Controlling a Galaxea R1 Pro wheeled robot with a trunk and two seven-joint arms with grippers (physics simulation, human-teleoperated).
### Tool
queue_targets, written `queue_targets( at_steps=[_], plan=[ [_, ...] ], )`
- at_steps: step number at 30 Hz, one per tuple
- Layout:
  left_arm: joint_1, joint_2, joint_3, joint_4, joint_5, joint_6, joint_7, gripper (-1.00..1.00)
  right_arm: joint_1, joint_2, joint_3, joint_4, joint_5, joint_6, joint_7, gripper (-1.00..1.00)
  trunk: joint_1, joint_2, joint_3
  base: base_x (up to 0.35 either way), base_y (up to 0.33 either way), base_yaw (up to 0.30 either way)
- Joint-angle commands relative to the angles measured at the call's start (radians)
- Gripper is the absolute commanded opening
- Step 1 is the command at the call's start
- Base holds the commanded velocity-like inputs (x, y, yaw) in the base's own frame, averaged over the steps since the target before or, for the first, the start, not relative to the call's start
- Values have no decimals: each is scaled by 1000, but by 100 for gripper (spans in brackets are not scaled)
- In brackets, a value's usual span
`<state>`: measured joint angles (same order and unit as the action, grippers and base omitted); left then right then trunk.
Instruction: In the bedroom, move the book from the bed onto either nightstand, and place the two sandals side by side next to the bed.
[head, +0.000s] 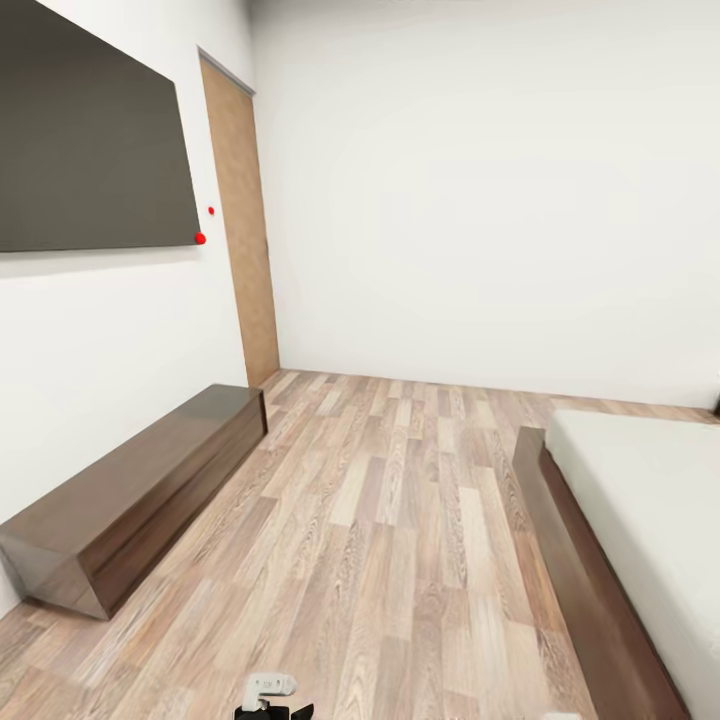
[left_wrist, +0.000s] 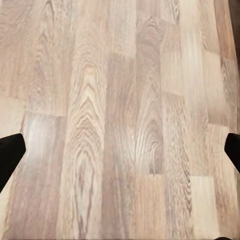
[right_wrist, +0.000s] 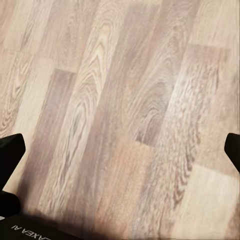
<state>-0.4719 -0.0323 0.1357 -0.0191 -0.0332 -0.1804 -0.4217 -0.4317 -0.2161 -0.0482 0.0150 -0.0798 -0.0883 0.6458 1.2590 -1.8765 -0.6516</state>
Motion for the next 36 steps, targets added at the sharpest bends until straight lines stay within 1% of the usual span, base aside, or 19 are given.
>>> queue_targets(
  at_steps=[1,17,24,36],
  plan=[
    [-1,0,7,1,-4,-2,-3,100,-1,0,-4,2,-4,0,4,100,0,0,-1,0,0,-292],
    [-1,2,7,1,-4,-2,-4,100,-1,0,-4,2,-3,-1,3,100,0,0,7,0,0,-275],
    [-1,2,7,1,-4,-1,-5,100,-1,0,-4,2,-3,0,3,100,0,0,7,80,0,-62],
    [-1,1,7,1,-4,1,-4,100,-1,1,-4,2,-2,0,1,100,0,0,8,311,0,-4]
  ],
)
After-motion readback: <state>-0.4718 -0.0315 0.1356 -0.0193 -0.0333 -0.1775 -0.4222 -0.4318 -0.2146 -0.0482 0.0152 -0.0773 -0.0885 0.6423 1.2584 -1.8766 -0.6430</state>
